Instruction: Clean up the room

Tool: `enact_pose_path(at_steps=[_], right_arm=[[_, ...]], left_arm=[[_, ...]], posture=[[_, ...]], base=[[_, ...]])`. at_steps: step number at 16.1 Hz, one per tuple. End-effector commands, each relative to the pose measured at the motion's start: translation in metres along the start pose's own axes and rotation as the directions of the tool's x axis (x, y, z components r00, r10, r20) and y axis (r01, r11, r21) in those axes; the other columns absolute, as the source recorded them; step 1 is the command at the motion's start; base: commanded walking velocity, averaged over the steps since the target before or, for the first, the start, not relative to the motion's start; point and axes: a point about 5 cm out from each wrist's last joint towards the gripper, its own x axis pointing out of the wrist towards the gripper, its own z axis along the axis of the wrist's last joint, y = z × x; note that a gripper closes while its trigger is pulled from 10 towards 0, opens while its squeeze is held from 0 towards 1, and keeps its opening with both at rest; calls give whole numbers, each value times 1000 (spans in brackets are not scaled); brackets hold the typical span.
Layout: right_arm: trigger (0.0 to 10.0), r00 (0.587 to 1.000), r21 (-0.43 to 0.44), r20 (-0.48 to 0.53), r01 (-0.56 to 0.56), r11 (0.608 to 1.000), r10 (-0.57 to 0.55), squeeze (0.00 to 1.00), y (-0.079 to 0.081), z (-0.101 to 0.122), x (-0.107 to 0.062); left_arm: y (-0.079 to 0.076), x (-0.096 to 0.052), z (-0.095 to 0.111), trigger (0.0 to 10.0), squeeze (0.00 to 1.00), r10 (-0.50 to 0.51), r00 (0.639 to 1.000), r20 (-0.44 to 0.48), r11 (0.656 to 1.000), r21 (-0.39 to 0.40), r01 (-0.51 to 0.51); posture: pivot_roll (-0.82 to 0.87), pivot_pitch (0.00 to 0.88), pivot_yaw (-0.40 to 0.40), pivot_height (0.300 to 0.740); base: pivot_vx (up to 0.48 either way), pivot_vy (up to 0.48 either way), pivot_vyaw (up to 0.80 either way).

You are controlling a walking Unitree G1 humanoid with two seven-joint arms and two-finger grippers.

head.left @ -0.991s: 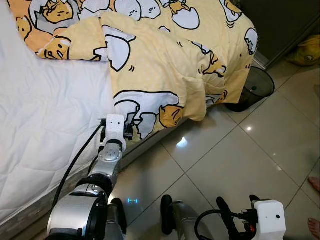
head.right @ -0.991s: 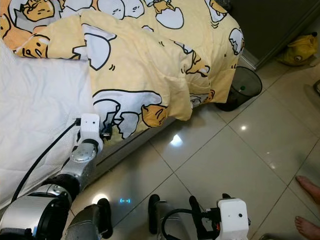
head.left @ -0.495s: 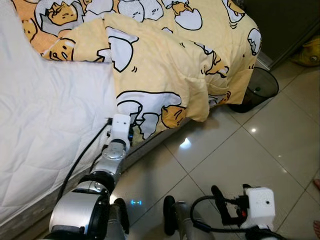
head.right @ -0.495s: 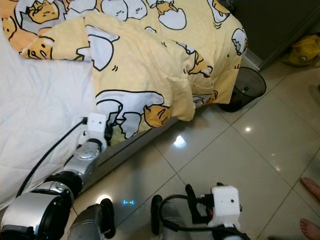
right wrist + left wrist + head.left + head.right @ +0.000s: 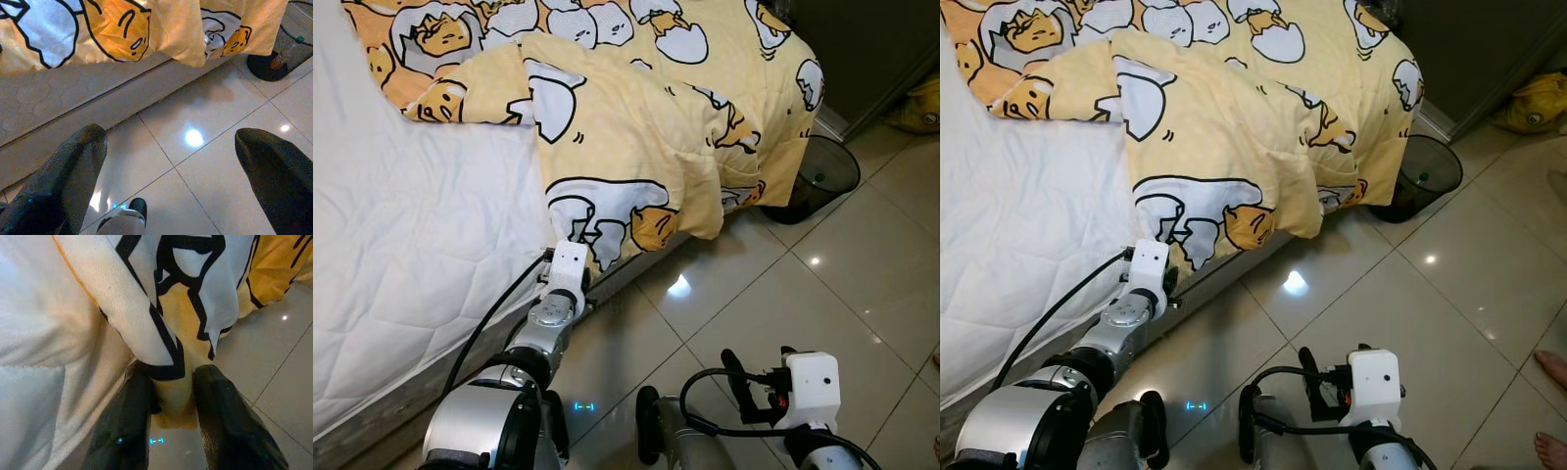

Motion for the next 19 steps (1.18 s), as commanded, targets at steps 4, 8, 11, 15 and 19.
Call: enact_pose_path(at_steps=[4,8,11,15,19], right_arm=[[10000,999,-24,-26,24,999,-25,0,-9,-5,-5],[10000,999,-34,-28,26,999,-27,0,-12,-6,-2],[10000,999,-33,-23,25,999,-26,0,-13,-6,10],[10000,1000,-16,17,0,1000,1,0,-9,-1,37],[10000,996,91,4,-92,992,92,0,-13,2,52]], left_arm=[[-10,1,0,0,0,-30,999,-25,999,-44,29],[-17,-1,-7,0,0,-74,997,-37,997,-14,74],[-21,-9,-28,0,0,-164,985,-49,980,106,168],[-27,-20,-48,10000,0,-289,956,-45,948,129,292],[-49,-31,-37,10000,0,-615,788,13,754,301,583]], posture=[[-181,222,-97,740],[-174,191,-95,740],[-157,143,-76,740],[-111,25,-45,740],[-91,0,-18,740]], base=[[0,0,0],[0,0,0],[0,0,0],[0,0,0],[0,0,0]])
